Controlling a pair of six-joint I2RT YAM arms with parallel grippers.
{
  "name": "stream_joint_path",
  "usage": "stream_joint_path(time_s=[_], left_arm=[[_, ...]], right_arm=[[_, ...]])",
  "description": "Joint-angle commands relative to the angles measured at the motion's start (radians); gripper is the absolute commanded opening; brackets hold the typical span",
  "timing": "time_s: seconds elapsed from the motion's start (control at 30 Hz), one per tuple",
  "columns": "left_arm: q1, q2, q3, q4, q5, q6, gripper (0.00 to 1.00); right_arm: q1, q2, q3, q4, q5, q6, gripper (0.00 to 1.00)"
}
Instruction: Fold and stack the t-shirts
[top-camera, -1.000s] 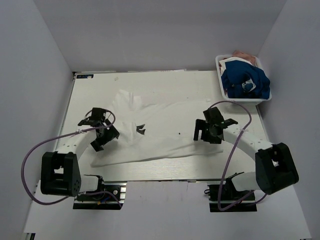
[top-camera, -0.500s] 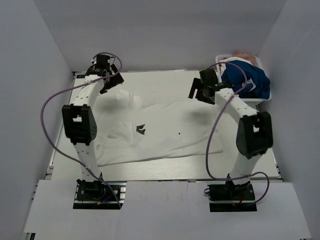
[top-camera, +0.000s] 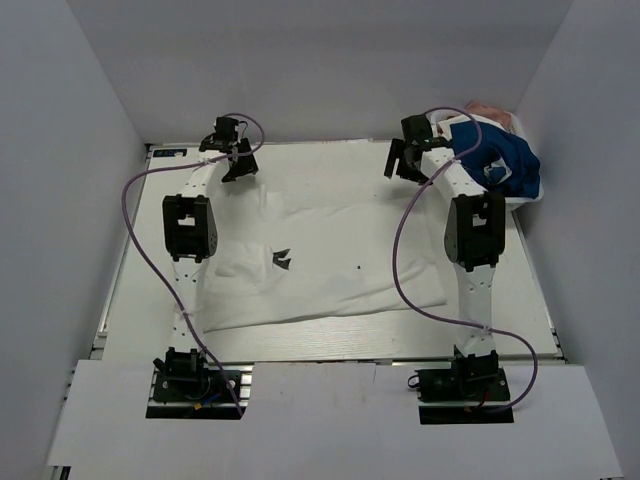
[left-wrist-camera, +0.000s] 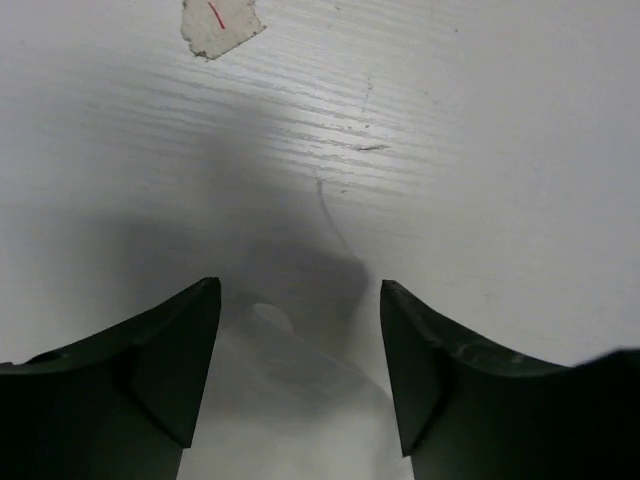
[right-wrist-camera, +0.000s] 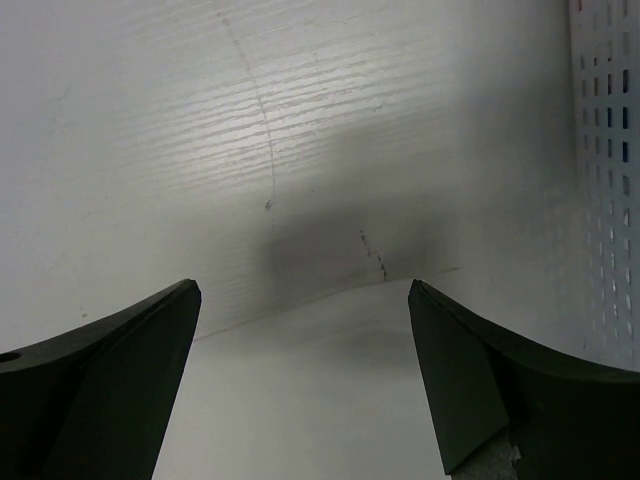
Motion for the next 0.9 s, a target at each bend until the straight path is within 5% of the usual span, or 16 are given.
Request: stream_joint_path(time_s=[0.0, 0.1, 0.13, 0.17, 0.2, 0.37, 0.47, 0.5, 0.63, 0.67, 0.87], left_arm=[[-0.001, 0.012, 0.012, -0.001, 0.064, 0.016, 0.71], [-0.010, -0.002, -0.107, 0.049, 0.065, 0.031, 0.47], [-0.010, -0.002, -0.118, 0.049, 0.075, 0.031, 0.35], [-0.010, -0.002, -0.129, 0.036, 0.084, 0.041, 0.11], [-0.010, -0.002, -0.129, 0.020, 0.084, 0.042, 0.00], [-0.010, -0.070, -0.192, 0.066, 0.057, 0.032, 0.00], [-0.010, -0.216, -0.303, 0.163, 0.091, 0.032, 0.00], [-0.010, -0.216, -0.304, 0.163, 0.091, 0.032, 0.00], [-0.010, -0.299, -0.347, 0.175, 0.103, 0.043, 0.00], [-0.010, -0.314, -0.365, 0.175, 0.103, 0.043, 0.00], [-0.019, -0.477, -0.558, 0.224, 0.152, 0.063, 0.00]], right_arm=[[-0.019, 0.051, 0.044, -0.027, 0.042, -0.008, 0.90], [-0.032, 0.076, 0.036, 0.010, 0.010, 0.012, 0.90], [-0.033, 0.080, 0.038, 0.012, 0.004, 0.020, 0.90], [-0.033, 0.094, 0.036, 0.016, 0.010, 0.019, 0.90], [-0.036, 0.099, 0.038, 0.009, 0.016, 0.025, 0.90], [-0.032, 0.112, 0.001, -0.010, 0.085, 0.031, 0.90], [-0.027, 0.085, -0.034, -0.030, 0.074, 0.031, 0.53], [-0.027, 0.077, -0.045, -0.030, 0.074, 0.031, 0.53], [-0.012, -0.025, -0.168, 0.035, 0.045, 0.031, 0.24], [-0.007, -0.076, -0.186, 0.079, 0.047, 0.028, 0.06], [-0.001, -0.179, -0.296, 0.185, 0.018, -0.038, 0.00]])
